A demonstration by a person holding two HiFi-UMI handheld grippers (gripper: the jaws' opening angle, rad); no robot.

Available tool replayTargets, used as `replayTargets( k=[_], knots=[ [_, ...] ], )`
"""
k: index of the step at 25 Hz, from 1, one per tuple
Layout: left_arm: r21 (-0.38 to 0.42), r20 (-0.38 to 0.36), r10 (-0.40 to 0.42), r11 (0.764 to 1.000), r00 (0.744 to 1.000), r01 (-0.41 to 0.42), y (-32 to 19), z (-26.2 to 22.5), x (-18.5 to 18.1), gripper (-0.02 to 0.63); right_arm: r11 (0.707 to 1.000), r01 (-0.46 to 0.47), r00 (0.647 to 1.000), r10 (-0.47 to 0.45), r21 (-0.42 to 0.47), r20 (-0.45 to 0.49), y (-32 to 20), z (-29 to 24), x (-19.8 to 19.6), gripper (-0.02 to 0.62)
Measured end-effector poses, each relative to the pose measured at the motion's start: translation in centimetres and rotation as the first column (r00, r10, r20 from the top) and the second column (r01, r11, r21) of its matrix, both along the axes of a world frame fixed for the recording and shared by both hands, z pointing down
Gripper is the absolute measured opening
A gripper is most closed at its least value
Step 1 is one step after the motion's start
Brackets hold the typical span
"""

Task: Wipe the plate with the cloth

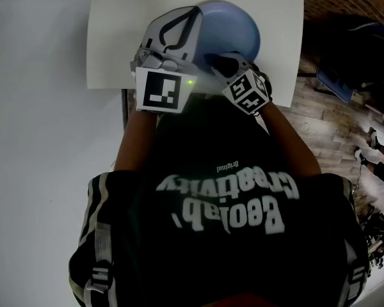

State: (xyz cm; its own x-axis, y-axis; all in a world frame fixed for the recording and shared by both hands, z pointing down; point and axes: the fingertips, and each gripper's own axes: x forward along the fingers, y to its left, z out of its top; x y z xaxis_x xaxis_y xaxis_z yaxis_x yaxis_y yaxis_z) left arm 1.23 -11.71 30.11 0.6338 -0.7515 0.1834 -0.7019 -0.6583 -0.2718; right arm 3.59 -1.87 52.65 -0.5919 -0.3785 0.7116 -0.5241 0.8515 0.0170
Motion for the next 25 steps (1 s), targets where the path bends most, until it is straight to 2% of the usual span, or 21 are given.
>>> replayTargets(
  k=[15, 25],
  knots=[
    [-0.001, 0.005, -0.014, 1.0, 1.0, 0.014, -0.8, 0.4, -0.4, 0.003, 0.996, -0.093, 0.995, 0.093, 0.005, -0.022, -1.9, 0.4, 4.1, 0.103],
    [-0.009, 0.019, -0.027, 1.0, 0.999, 0.027, -1.5, 0.6, -0.7, 0.003, 0.984, -0.176, 0.984, 0.176, 0.017, -0.029, -5.2, 0.3, 7.0, 0.103]
  ],
)
